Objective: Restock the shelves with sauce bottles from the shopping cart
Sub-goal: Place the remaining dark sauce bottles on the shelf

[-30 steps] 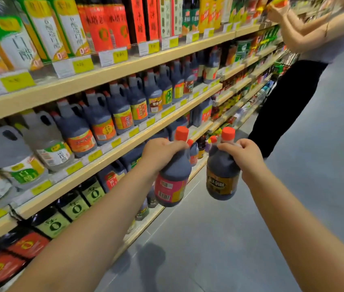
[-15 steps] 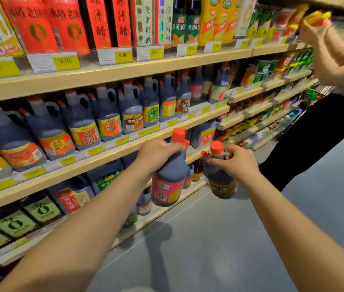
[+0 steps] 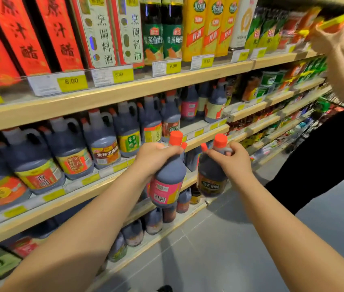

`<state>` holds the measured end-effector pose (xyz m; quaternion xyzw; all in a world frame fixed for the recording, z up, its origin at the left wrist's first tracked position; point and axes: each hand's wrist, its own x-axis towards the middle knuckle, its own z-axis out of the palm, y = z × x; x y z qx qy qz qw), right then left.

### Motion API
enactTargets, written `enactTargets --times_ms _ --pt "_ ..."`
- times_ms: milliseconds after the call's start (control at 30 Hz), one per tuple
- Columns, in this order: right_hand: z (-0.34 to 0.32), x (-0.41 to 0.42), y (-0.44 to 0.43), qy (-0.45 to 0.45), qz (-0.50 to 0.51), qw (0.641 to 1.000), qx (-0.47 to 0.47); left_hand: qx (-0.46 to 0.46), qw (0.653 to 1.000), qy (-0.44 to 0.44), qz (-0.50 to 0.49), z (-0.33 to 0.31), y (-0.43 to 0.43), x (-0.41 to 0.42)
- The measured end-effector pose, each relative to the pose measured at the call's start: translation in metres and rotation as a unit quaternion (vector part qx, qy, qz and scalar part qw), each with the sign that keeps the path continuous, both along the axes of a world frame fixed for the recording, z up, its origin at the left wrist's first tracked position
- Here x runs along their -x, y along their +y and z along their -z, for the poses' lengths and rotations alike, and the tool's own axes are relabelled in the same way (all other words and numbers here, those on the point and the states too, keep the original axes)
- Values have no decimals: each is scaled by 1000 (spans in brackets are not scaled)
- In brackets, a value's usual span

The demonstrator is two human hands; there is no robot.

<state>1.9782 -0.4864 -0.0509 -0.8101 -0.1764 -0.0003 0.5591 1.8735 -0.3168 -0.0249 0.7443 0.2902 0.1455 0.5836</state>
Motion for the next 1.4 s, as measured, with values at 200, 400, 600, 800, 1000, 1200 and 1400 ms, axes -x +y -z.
enactTargets --times_ms 200,400,600,800,1000,1200,1400 --pt "-9 -57 26 7 47 992 -115 10 1000 -5 -22 -3 10 -49" --pt "-14 -119 52 -23 6 986 -163 6 998 8 -67 4 17 -90" --pt "-17 -180 83 -95 -69 980 -159 11 992 17 -126 4 20 -128" --pt "-13 -227 116 -137 -136 972 -136 5 981 6 -193 6 19 -156" --pt "5 -250 152 -70 -179 975 -109 21 967 -12 -254 10 20 -163" --pt "15 -265 163 17 -223 971 -84 6 960 8 -280 13 24 -162" --pt "6 -288 184 49 -276 959 -38 23 956 1 -292 14 16 -172"
